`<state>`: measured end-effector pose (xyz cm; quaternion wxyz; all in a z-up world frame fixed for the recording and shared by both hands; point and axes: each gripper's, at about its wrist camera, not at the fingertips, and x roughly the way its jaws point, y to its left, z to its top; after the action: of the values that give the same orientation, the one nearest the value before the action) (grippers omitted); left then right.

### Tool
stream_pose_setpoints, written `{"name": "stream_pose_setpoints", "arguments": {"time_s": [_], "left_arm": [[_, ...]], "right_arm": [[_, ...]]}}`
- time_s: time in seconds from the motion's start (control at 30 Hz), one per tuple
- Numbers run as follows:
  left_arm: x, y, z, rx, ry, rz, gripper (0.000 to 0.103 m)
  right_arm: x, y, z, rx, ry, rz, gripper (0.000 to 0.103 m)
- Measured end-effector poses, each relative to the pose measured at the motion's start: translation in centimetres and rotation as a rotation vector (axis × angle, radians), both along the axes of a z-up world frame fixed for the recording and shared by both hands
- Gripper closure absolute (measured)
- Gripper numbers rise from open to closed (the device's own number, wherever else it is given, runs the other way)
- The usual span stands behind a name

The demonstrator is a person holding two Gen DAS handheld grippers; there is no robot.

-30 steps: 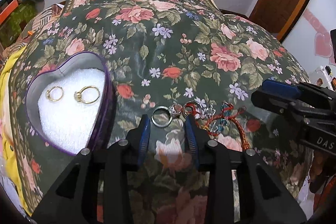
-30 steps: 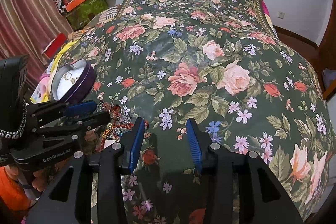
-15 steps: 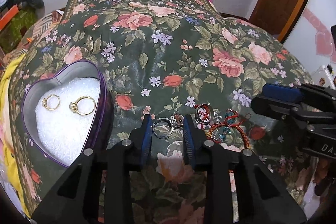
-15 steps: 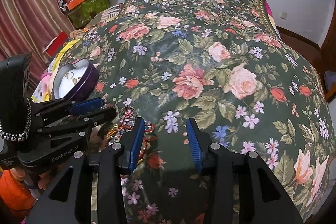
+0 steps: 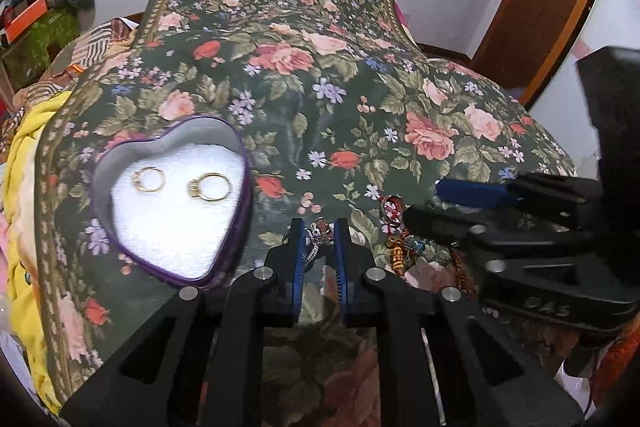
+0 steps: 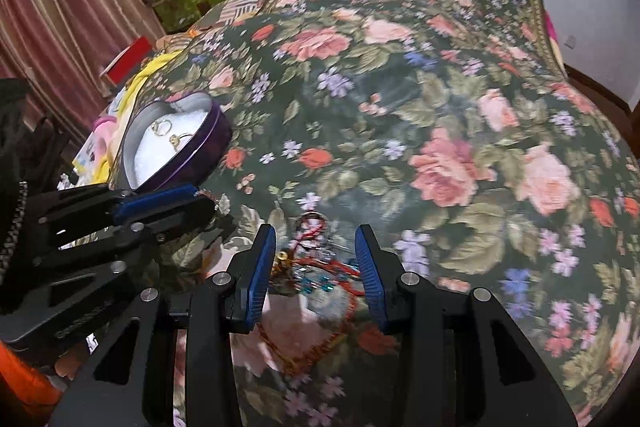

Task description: Organize jewelry

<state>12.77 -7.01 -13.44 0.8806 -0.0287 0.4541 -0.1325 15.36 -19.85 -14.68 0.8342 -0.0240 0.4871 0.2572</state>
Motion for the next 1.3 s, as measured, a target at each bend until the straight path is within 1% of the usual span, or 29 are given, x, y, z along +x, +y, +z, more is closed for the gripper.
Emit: {"name": "stream_pose_setpoints", "arguments": {"time_s": [0.17, 0.27, 0.3, 0.33, 0.4, 0.43, 0.63, 0.9, 1.13, 1.3], "left_arm": [[-0.5, 1.1, 0.2, -0.018, -0.001, 0.021, 0.09], [-0.9, 1.2, 0.4, -0.022, -0.008, 0.023, 0.09], [-1.0, 1.2, 0.5, -0.023, -0.011, 0.024, 0.09], [-1.0, 1.3, 0.6, -0.023, -0.013, 0.025, 0.09], [-1.0, 1.2, 0.7, -0.026, -0.018, 0.026, 0.09], [-1.1, 1.2, 0.8, -0.026, -0.021, 0.026, 0.09], [-1.4, 1.0, 1.4, -0.026, -0.037, 0.027, 0.091], [-1.9, 1.5, 2.8, -0.033, -0.067, 0.048, 0.09], [-2.8, 2.3, 5.1, -0.037, -0.124, 0.07, 0.09], [-3.5, 3.4, 6.7, -0.037, -0.17, 0.093, 0.09]], "right_arm": [[0.0, 1.3, -0.7, -0.039, -0.003, 0.025, 0.065], [0.1, 1.5, -0.9, -0.047, -0.005, 0.03, 0.066], [0.1, 1.5, -0.9, -0.05, -0.01, 0.03, 0.069], [0.0, 1.5, -0.9, -0.052, -0.014, 0.027, 0.075], [0.1, 1.3, -0.8, -0.047, -0.014, 0.02, 0.082], [0.1, 1.1, -0.8, -0.04, -0.012, 0.015, 0.083], [-0.2, 0.6, 0.3, -0.014, -0.044, -0.007, 0.083], [-1.0, 0.0, 3.4, 0.021, -0.127, -0.024, 0.083], [-1.7, 0.8, 6.0, 0.057, -0.194, -0.018, 0.083], [-1.7, 1.9, 7.1, 0.088, -0.219, -0.003, 0.083]]}}
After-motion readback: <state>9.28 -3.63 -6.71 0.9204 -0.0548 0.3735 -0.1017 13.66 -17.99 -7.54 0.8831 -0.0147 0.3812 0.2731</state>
